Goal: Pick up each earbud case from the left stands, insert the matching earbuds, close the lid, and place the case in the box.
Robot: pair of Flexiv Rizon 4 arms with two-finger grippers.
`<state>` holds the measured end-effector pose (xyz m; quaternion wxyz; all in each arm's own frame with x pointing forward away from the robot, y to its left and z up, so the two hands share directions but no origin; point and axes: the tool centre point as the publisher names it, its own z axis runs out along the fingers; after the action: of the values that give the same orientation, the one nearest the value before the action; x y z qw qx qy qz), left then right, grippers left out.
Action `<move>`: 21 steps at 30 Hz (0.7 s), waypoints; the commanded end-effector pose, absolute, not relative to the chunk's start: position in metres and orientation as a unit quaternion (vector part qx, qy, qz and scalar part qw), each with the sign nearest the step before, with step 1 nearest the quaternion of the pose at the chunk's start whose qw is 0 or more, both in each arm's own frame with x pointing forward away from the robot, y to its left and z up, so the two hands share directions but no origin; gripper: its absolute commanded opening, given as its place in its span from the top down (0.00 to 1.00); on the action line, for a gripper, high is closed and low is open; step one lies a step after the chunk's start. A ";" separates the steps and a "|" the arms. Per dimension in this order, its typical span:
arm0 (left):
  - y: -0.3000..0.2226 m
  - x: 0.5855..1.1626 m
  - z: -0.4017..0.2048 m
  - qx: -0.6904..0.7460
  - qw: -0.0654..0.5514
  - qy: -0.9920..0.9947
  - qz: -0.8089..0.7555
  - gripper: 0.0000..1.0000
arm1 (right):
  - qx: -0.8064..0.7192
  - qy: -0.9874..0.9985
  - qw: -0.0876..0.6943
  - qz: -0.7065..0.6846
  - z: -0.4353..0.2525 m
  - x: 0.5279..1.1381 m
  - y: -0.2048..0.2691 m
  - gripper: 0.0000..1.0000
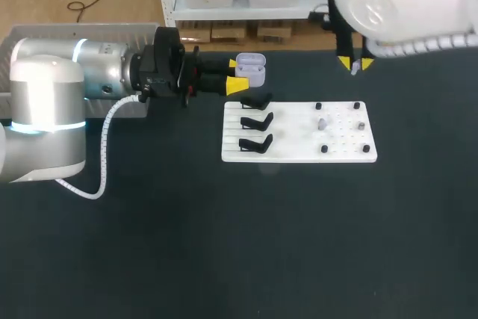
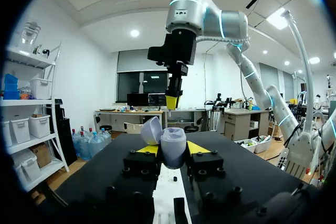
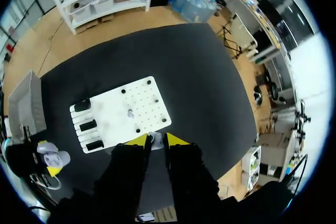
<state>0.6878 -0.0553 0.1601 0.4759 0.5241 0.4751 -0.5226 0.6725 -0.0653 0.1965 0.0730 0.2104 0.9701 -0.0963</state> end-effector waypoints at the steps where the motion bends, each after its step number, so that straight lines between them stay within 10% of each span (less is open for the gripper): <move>1: -0.056 0.686 0.160 0.523 0.479 0.476 -0.521 1.00 | 0.238 0.963 0.039 -0.123 0.205 0.677 -0.051 1.00; 21: -0.056 0.686 0.160 0.523 0.479 0.476 -0.521 1.00 | 0.252 0.961 0.034 -0.112 0.209 0.666 -0.034 1.00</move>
<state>0.6878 -0.0553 0.1601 0.4759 0.5241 0.4751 -0.5226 0.6684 -0.0322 0.2093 0.0315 0.2512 0.9607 -0.1139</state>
